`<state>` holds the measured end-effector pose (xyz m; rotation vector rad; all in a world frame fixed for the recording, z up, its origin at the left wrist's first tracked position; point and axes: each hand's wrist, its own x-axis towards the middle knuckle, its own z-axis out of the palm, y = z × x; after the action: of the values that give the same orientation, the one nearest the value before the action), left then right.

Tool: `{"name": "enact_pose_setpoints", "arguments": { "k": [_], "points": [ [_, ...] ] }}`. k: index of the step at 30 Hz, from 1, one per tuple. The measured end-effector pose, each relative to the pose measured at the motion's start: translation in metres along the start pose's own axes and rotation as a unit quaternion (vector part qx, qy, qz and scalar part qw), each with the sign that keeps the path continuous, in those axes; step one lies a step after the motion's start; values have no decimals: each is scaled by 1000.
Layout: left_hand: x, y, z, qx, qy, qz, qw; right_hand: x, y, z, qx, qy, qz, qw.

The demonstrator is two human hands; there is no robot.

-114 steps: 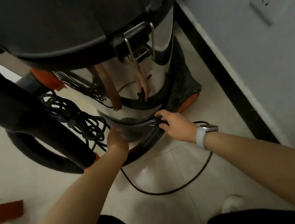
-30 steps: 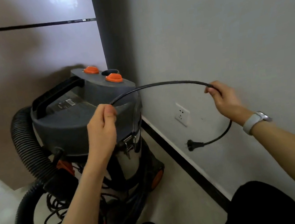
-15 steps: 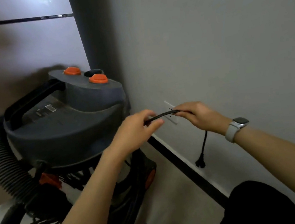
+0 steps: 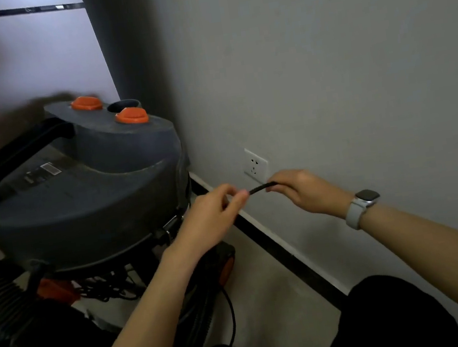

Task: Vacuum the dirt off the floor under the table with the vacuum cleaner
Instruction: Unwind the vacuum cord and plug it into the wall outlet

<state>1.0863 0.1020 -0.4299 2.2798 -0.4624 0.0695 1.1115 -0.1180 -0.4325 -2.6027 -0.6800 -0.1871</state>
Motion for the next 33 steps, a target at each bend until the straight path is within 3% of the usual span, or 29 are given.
{"name": "enact_pose_setpoints", "arguments": {
  "k": [1, 3, 6, 8, 11, 15, 18, 21, 26, 29, 33],
  "points": [
    [4, 2, 5, 23, 0, 17, 1000, 4, -3, 0, 2, -5, -5, 1000],
    [8, -2, 10, 9, 77, 22, 997, 8, -3, -4, 26, -6, 10, 1000],
    [3, -16, 13, -28, 196, -20, 980, 1, 14, -4, 37, 0, 52, 998],
    [-1, -22, 19, -25, 222, -49, 974, -1, 26, 0, 39, 0, 71, 997],
    [0, -21, 28, -29, 176, -54, 982, -1, 33, 7, 45, 13, 55, 997],
    [21, -11, 38, -9, 34, -6, 999, 6, 30, 14, -8, -6, 1, 1000],
    [30, -16, 44, -40, 90, -14, 995, 12, 29, 9, 16, 17, -6, 1000],
    [29, -23, 45, -86, 157, -31, 983, 16, 35, 3, 90, 1, 45, 995],
    [36, -28, 51, -111, 92, -49, 988, 29, 35, 11, 143, -17, 88, 986],
    [51, -31, 56, -77, 53, -11, 996, 41, 33, 13, 132, -47, 62, 988],
    [74, -38, 71, -47, 115, 10, 992, 51, 41, 11, 117, -44, 36, 992]
  ]
}}
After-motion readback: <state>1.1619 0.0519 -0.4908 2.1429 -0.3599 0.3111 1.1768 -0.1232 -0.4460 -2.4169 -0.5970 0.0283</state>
